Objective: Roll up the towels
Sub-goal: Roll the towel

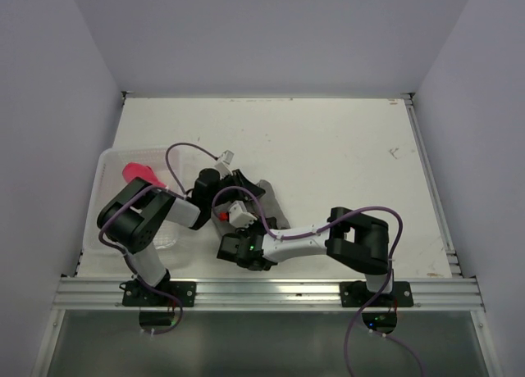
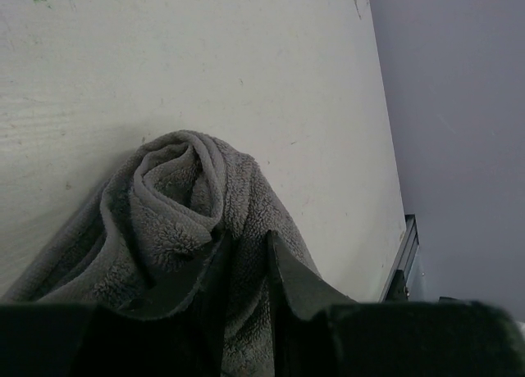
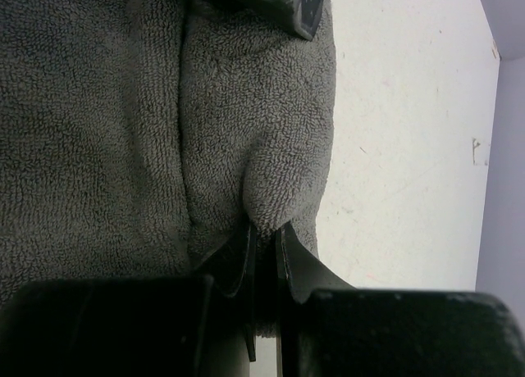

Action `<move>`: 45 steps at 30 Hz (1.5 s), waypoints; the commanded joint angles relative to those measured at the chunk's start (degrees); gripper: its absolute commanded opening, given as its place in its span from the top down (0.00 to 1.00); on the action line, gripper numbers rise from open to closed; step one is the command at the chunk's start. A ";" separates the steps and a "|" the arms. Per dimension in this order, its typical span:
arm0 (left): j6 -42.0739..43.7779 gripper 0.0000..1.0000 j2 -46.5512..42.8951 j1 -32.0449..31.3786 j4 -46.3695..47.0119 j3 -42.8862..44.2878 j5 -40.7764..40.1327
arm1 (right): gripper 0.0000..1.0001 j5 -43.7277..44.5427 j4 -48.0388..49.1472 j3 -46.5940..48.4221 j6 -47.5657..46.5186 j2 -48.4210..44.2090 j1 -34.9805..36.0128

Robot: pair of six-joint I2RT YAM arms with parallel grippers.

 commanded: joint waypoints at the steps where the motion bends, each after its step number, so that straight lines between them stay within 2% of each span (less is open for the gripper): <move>1: -1.44 0.73 2.99 -2.41 1.38 -2.25 2.07 | 1.00 -9.10 2.84 -1.62 4.62 0.40 0.27; 8: 1.20 0.74 4.75 -1.97 -9.77 -1.55 -5.04 | 1.00 -9.10 3.98 -3.02 4.70 -3.99 0.27; 10: 1.55 0.74 5.45 -1.62 -10.14 -1.11 -5.84 | 0.97 -9.19 3.81 -3.29 4.88 -6.18 0.10; 11: 1.64 0.74 6.24 -1.36 -12.14 -0.85 -6.19 | 0.91 -9.54 3.72 -3.37 5.14 -6.89 -0.08; 18: 2.34 0.75 8.88 -0.30 -15.15 -0.05 -7.69 | 0.68 -12.17 4.77 -6.80 6.72 -16.90 -1.66; 24: 2.60 0.75 9.76 -0.13 -16.03 -0.14 -8.13 | 0.52 -16.30 7.14 -10.48 6.90 -26.22 -3.33; 26: 2.78 0.75 9.85 -0.21 -16.38 -0.23 -8.13 | 0.51 -17.45 7.93 -11.54 7.43 -30.33 -4.38; 30: 2.78 0.75 10.12 -0.12 -16.47 -0.41 -8.30 | 0.47 -25.87 14.67 -17.43 10.06 -38.26 -10.26; 34: 2.69 0.75 10.29 -0.12 -15.94 -0.84 -8.04 | 0.38 -42.01 23.04 -24.28 13.40 -43.89 -20.71; 35: 2.69 0.75 10.29 -0.12 -15.77 -0.84 -7.95 | 0.34 -44.41 24.27 -25.25 14.62 -44.24 -24.39; 38: 2.60 0.75 10.03 -0.12 -15.68 -0.93 -7.86 | 0.32 -53.79 27.96 -28.07 18.13 -43.46 -29.95; 41: 2.43 0.75 9.77 -0.12 -15.50 -1.20 -7.95 | 0.31 -60.67 33.15 -30.79 21.13 -40.56 -32.68; 45: 2.43 0.75 9.33 -0.12 -15.68 -1.37 -8.04 | 0.30 -64.20 39.99 -34.56 23.68 -37.57 -33.12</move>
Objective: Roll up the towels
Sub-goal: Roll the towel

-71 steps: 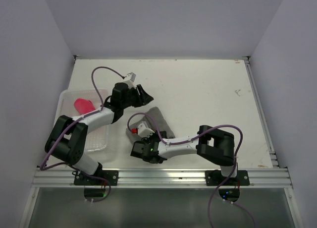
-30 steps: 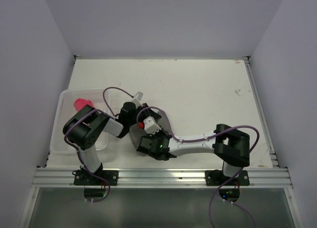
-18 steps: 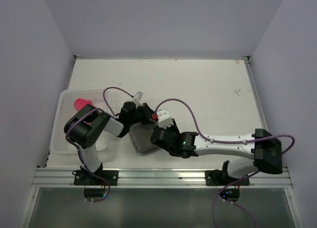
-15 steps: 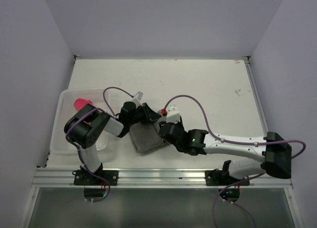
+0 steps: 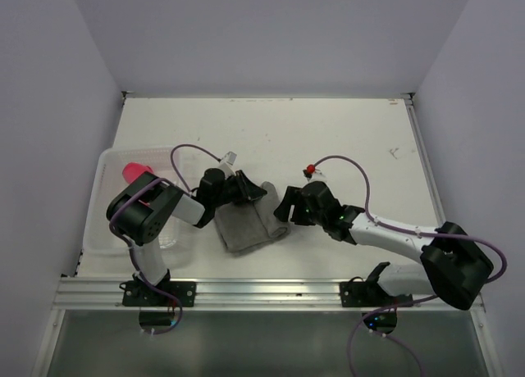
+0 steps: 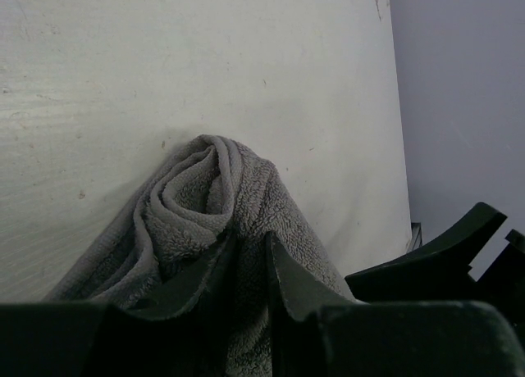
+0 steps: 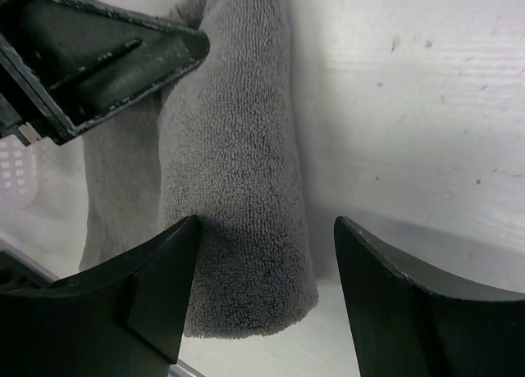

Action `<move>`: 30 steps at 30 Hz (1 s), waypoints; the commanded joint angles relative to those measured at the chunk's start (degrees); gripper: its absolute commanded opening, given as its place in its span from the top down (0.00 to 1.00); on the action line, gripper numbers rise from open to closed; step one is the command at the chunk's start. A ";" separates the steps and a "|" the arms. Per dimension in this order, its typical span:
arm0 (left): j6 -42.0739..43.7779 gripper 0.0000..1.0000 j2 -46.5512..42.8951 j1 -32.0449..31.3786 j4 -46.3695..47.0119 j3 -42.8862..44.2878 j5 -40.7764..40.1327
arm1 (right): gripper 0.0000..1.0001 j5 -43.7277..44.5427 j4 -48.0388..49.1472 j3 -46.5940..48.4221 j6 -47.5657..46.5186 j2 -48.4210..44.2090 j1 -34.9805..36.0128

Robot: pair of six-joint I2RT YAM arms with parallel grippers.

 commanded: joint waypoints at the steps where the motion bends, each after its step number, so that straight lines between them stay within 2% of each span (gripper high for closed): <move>1: 3.78 0.75 3.69 0.27 -15.76 -3.47 -5.66 | 0.30 -8.73 9.74 -2.45 4.43 1.64 -0.36; 6: 3.87 0.75 3.25 0.36 -15.94 -3.47 -5.75 | 0.29 -10.67 12.20 -4.38 4.43 4.81 -0.36; 9: 3.96 0.75 2.72 0.44 -16.29 -3.56 -5.83 | 0.33 -11.64 13.61 -5.61 4.26 5.51 -0.36; 17: 5.80 0.75 -0.44 1.23 -21.12 -0.75 -7.59 | 0.73 -13.13 16.25 -7.19 1.72 6.04 -0.27; 20: 7.46 0.74 -2.37 3.25 -25.42 2.41 -8.20 | 0.81 -12.17 14.76 -7.20 -1.26 5.43 -0.19; 22: 8.26 0.73 -3.95 5.53 -28.49 5.21 -8.38 | 0.91 -11.03 12.92 -7.20 -2.77 4.73 0.08; 23: 9.05 0.73 -5.09 6.24 -29.55 6.10 -8.65 | 0.99 -10.15 11.78 -7.28 -4.08 4.37 0.17; 26: 11.07 0.71 -6.94 8.70 -34.21 10.49 -10.40 | 1.00 -8.13 9.58 -6.93 -6.63 3.14 0.95; 30: 13.27 0.69 -10.72 10.20 -39.31 15.50 -12.25 | 1.00 -0.86 4.58 -5.97 -9.10 1.21 3.50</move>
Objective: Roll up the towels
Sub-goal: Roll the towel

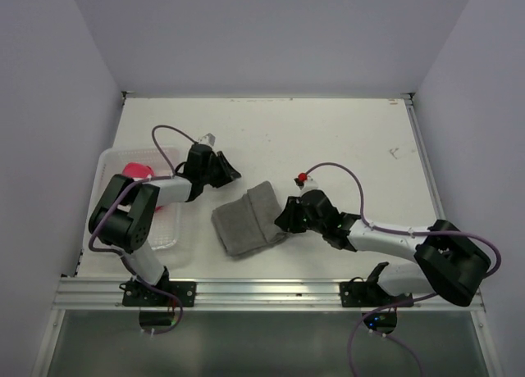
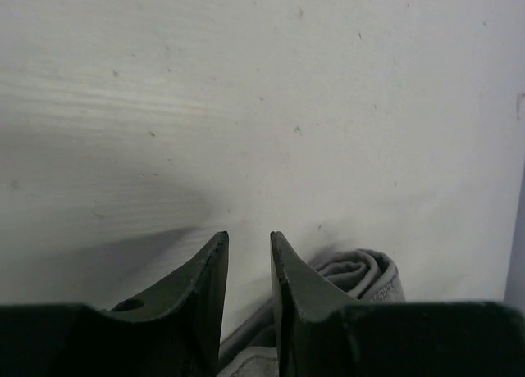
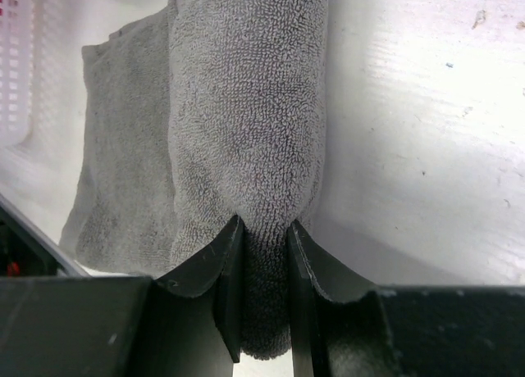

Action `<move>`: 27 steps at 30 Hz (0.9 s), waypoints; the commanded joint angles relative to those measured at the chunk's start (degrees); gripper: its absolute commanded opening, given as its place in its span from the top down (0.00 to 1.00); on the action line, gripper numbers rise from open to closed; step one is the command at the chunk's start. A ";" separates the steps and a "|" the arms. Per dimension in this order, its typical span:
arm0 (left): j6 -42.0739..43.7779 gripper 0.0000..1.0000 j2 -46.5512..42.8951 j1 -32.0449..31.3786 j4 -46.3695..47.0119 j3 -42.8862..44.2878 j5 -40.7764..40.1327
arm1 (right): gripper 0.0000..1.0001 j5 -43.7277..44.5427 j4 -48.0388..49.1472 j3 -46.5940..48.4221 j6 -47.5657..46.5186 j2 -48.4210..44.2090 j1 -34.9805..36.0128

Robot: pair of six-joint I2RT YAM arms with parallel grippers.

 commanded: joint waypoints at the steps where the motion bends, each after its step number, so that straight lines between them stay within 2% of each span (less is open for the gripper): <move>1: 5.03 0.69 -5.24 0.93 -9.39 5.30 -5.12 | 1.00 8.08 -8.94 0.63 -5.56 -2.20 3.69; 7: 4.60 0.68 -10.25 0.93 -10.29 5.14 -3.37 | 1.00 22.14 -19.58 7.31 -9.16 -2.47 12.14; 11: 3.98 0.68 -13.50 0.93 -10.11 3.73 -1.27 | 1.00 35.47 -26.50 12.48 -10.31 -0.54 17.32; 17: 2.40 0.67 -17.37 0.85 -9.67 3.73 2.16 | 1.00 53.24 -38.89 21.72 -8.55 8.77 25.41; 23: 0.30 0.67 -17.73 0.14 -7.13 3.30 5.50 | 1.00 61.26 -48.39 29.98 -7.50 19.31 30.34; 27: -3.91 0.67 -18.08 -1.52 1.38 -0.39 9.63 | 1.00 64.86 -54.12 34.73 -5.75 25.56 34.37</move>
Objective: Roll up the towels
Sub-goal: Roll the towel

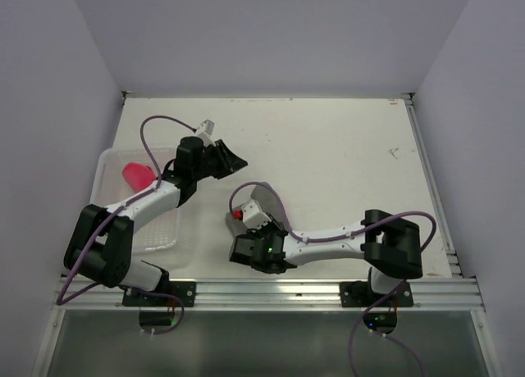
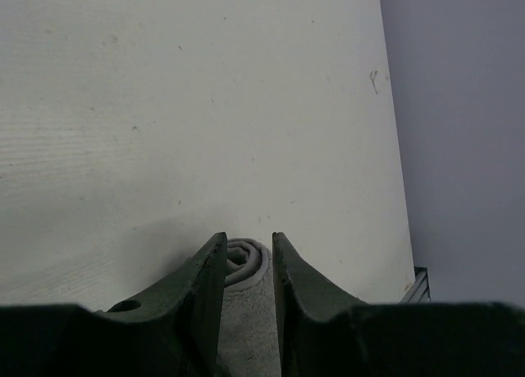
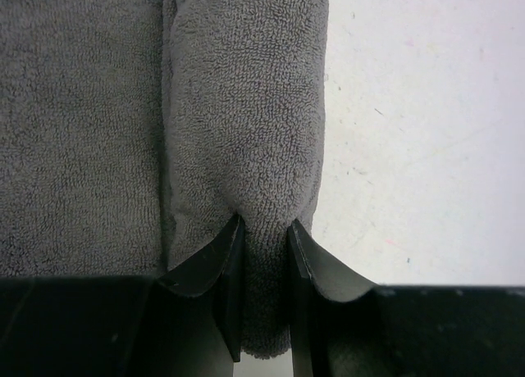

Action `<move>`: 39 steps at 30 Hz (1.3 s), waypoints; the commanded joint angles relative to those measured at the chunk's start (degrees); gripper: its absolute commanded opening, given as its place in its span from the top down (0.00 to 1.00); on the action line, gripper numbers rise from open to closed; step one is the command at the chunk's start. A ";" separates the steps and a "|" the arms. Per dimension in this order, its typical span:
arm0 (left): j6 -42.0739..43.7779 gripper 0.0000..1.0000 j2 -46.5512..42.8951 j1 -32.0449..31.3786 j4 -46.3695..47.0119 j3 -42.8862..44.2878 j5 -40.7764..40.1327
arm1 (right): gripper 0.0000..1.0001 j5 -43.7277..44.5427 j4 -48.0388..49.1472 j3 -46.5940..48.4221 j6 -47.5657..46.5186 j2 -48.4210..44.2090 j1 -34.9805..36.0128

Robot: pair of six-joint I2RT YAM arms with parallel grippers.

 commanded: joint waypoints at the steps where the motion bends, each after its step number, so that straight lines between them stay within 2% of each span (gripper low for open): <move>1: -4.21 0.67 -2.01 -1.72 8.87 -2.74 5.33 | 1.00 8.42 -11.52 5.40 3.61 4.84 2.82; 6: -6.06 0.67 -4.12 -5.24 13.45 -4.93 5.86 | 1.00 7.54 -13.30 8.49 5.12 9.86 4.85; 15: -10.19 0.67 -8.08 -7.87 24.07 -13.27 9.20 | 1.00 4.29 -9.52 7.62 4.33 10.65 5.11; 20: -11.07 0.67 -6.59 -11.38 31.28 -17.76 9.99 | 1.00 3.67 -8.29 7.27 4.41 10.92 5.20; 25: -11.77 0.68 -2.38 -12.97 34.45 -19.96 9.39 | 1.00 3.23 -6.36 6.12 4.15 10.74 5.29; 30: -10.55 0.69 1.67 -15.08 32.80 -20.67 6.58 | 1.00 3.06 -5.92 5.33 4.76 10.39 5.20; 39: -9.31 0.69 7.91 -15.26 27.17 -22.43 2.26 | 0.98 2.97 -3.99 2.79 7.04 5.66 5.20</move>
